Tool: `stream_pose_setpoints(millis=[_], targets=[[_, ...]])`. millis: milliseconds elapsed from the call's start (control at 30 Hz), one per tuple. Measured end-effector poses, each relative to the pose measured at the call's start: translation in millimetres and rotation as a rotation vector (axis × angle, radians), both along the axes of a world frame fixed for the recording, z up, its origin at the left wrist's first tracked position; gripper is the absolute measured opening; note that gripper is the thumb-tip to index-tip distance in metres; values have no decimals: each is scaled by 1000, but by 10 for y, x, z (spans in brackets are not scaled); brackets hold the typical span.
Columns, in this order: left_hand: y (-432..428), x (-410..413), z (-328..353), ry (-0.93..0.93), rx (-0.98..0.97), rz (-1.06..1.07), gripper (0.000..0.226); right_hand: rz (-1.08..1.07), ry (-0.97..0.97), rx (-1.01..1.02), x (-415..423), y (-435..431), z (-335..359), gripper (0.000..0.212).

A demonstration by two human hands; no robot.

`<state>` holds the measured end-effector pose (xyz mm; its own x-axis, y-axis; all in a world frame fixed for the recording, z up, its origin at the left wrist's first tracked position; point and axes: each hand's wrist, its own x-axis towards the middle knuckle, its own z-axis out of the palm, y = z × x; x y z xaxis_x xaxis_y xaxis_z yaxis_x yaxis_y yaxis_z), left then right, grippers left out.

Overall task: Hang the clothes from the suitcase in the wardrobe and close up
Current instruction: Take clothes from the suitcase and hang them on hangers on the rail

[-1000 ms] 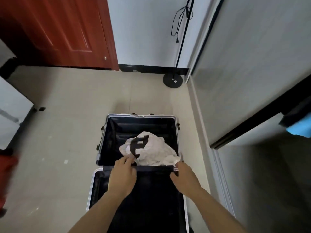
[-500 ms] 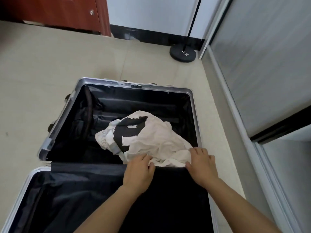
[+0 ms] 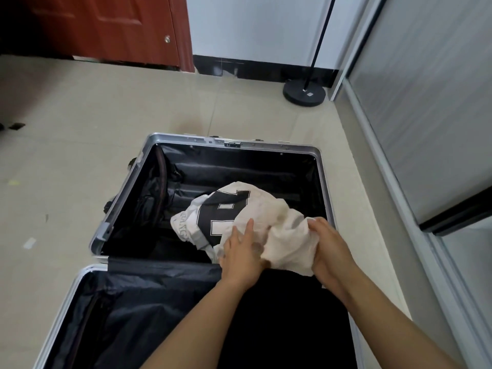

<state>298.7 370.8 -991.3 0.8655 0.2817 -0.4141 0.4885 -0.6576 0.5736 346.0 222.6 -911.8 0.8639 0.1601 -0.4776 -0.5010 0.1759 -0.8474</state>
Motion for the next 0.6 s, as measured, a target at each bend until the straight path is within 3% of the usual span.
stream_pose_setpoints(millis=[67, 133, 200, 300, 367, 400, 467, 500, 600], targets=[[71, -72, 17, -78, -26, -18, 69, 110, 187, 225, -112, -60, 209, 26], [130, -206, 103, -271, -112, -10, 36, 311, 304, 209, -252, -128, 339, 13], [156, -401, 313, -400, -203, 108, 14, 444, 310, 81, -367, -164, 407, 7], [292, -618, 658, -404, -102, 200, 25, 567, 216, -193, -488, -185, 553, 17], [464, -661, 962, -344, 22, 135, 29, 801, 39, -505, -550, -170, 764, 9], [548, -658, 1228, -295, 10, 165, 29, 868, -48, -670, -560, -200, 900, 21], [740, -609, 1798, -265, -87, 311, 23, 789, -153, -873, -540, -238, 1274, 35], [810, -599, 2060, -271, -136, 387, 25, 675, -169, -872, -525, -255, 1464, 36], [896, -567, 2794, -306, -330, 494, 27, 316, -152, -629, -400, -239, 2146, 21]])
